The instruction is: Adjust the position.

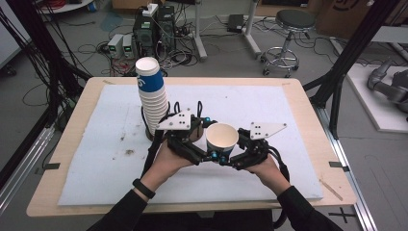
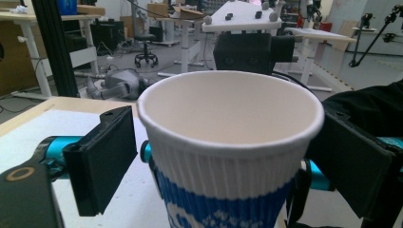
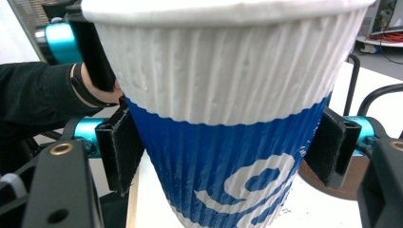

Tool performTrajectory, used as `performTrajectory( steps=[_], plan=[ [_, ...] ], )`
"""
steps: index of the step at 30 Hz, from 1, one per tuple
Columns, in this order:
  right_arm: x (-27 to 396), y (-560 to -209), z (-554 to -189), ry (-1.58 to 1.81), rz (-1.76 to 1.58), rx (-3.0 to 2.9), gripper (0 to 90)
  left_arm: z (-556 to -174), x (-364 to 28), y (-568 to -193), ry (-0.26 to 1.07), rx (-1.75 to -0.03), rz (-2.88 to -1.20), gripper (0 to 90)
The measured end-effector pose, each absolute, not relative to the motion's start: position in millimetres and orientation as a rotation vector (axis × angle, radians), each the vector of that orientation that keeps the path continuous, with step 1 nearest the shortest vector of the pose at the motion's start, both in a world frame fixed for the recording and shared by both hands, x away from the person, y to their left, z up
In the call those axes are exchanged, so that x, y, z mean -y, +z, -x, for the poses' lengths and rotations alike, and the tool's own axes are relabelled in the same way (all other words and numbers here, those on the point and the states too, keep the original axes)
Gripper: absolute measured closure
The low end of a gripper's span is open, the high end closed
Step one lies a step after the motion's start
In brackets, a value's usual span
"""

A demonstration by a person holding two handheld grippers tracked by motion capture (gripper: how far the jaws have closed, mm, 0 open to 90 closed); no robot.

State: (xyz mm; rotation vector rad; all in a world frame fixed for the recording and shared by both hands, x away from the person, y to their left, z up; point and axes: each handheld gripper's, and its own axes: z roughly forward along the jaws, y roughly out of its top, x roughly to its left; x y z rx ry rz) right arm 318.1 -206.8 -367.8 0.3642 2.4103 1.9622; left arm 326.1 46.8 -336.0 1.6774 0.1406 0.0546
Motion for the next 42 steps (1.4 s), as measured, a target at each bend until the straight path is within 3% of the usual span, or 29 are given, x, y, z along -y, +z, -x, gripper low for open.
performTrajectory(
  steps=[18,42],
  plan=[
    [216.7,-364.4,-321.7,1.969,-0.392,-2.363,25.1,-324.7,-78.9,-335.6,0.105,-0.187,-1.661,10.4],
    [216.7,-360.2,-320.0,2.04,-0.403,-2.325,25.1,-322.9,-46.4,-377.4,0.049,-0.213,-1.748,10.4]
  ],
)
